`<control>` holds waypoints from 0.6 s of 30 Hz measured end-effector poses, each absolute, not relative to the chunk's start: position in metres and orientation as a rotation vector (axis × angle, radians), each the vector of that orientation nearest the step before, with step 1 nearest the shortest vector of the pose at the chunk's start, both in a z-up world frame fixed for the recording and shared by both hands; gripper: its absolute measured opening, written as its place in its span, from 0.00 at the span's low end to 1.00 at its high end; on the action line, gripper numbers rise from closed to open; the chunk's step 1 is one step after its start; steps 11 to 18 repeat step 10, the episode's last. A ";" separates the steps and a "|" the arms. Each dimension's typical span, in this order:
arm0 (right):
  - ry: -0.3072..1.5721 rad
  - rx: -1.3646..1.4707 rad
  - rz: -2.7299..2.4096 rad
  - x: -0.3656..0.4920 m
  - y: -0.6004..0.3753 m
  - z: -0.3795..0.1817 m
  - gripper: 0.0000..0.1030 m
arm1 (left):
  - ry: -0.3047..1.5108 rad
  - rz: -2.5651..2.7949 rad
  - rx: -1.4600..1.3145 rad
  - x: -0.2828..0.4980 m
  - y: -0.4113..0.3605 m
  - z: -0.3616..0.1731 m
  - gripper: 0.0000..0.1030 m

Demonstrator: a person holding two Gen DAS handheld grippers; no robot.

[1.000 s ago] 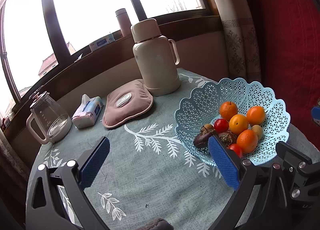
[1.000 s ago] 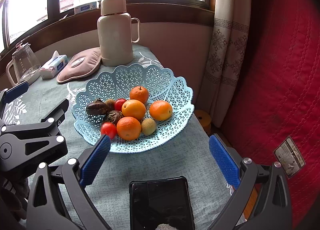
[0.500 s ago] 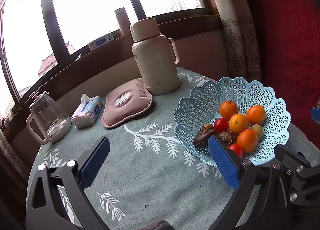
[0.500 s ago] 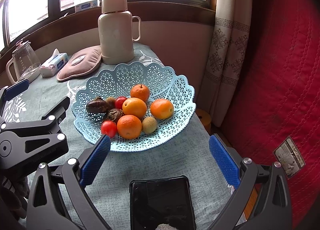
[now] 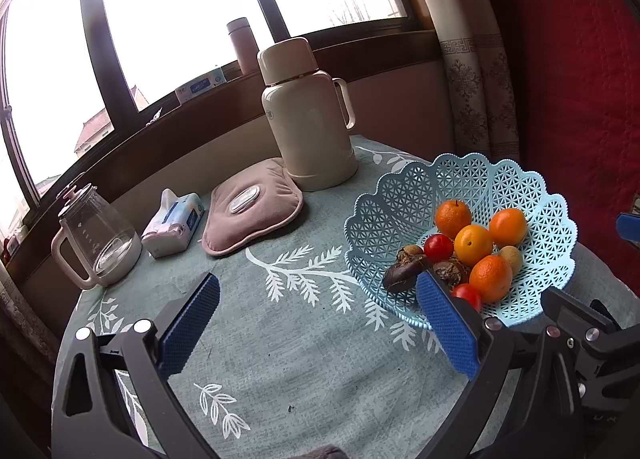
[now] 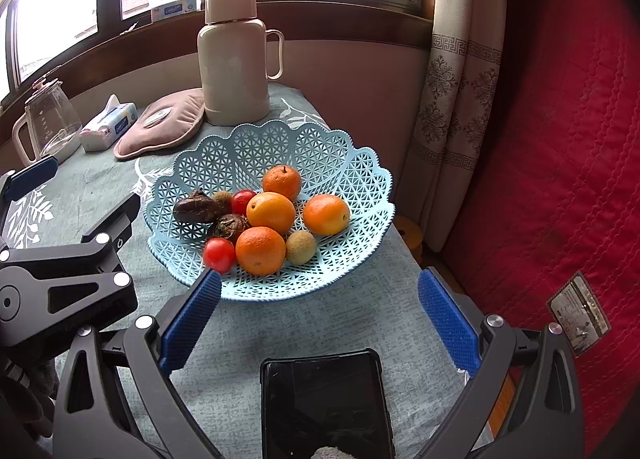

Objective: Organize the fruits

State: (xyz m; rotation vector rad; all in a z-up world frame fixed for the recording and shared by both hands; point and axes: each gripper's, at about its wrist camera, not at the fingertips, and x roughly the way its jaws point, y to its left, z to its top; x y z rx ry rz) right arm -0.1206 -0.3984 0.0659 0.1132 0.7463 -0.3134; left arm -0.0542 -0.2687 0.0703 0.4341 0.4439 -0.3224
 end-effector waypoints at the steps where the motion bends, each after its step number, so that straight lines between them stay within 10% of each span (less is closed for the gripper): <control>1: 0.747 0.115 -0.312 -0.121 -0.398 0.066 0.97 | 0.450 -0.323 0.436 -0.054 -0.268 0.070 0.95; 18: 0.760 0.147 -0.269 -0.120 -0.387 0.067 0.97 | 0.527 -0.259 0.390 -0.051 -0.236 0.069 0.95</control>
